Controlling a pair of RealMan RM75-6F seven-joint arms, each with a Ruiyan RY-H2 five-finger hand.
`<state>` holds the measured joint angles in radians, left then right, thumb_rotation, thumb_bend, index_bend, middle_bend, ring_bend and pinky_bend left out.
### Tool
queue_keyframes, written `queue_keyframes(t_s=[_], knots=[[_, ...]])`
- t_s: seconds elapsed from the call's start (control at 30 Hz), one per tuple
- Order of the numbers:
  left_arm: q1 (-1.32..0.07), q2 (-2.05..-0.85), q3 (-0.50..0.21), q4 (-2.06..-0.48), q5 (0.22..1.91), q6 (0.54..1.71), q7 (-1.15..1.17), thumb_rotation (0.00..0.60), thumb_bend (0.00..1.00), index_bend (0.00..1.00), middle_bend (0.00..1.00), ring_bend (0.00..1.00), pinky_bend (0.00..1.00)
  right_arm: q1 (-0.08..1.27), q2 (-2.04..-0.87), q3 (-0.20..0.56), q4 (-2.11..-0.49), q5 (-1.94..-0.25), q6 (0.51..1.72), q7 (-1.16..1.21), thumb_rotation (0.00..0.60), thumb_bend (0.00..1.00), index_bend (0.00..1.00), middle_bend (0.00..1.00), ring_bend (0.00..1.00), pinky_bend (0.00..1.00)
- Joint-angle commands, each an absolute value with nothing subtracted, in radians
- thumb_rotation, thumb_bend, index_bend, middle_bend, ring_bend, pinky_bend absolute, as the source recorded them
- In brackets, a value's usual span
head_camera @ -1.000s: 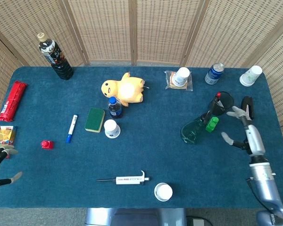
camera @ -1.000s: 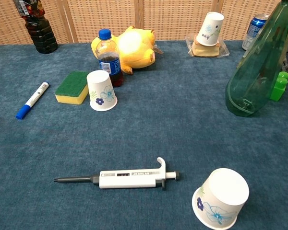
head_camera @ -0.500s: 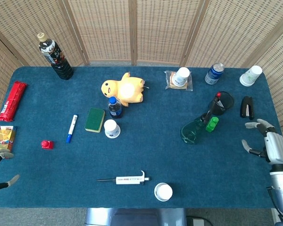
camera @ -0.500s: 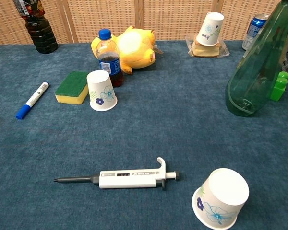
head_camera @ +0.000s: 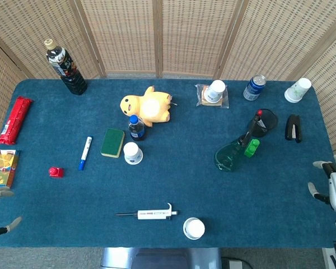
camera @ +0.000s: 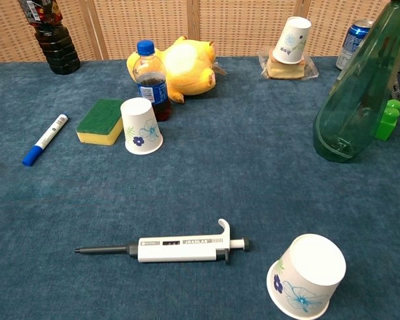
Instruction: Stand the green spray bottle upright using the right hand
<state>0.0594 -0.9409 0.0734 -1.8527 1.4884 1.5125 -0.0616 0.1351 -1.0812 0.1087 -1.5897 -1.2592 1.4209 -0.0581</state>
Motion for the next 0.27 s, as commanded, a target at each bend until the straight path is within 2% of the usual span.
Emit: queue_keyframes(t_s=[0.03,0.27], knots=[[0.063,-0.941,0.074,-1.848,1.491,1.518,-0.064,0.523,0.24,0.33,0.28,0.23,0.34,0.127,-1.077,0.109,-1.6,-1.257,1.428,-0.065,0.6,0.35,0.32,0.37,0.09,0.12],[0.066,-0.946,0.072,-1.844,1.496,1.517,-0.069,0.532,0.24,0.33,0.28,0.23,0.34,0.113,-1.081,0.109,-1.606,-1.272,1.437,-0.063,0.6,0.34,0.31,0.37,0.08,0.12]])
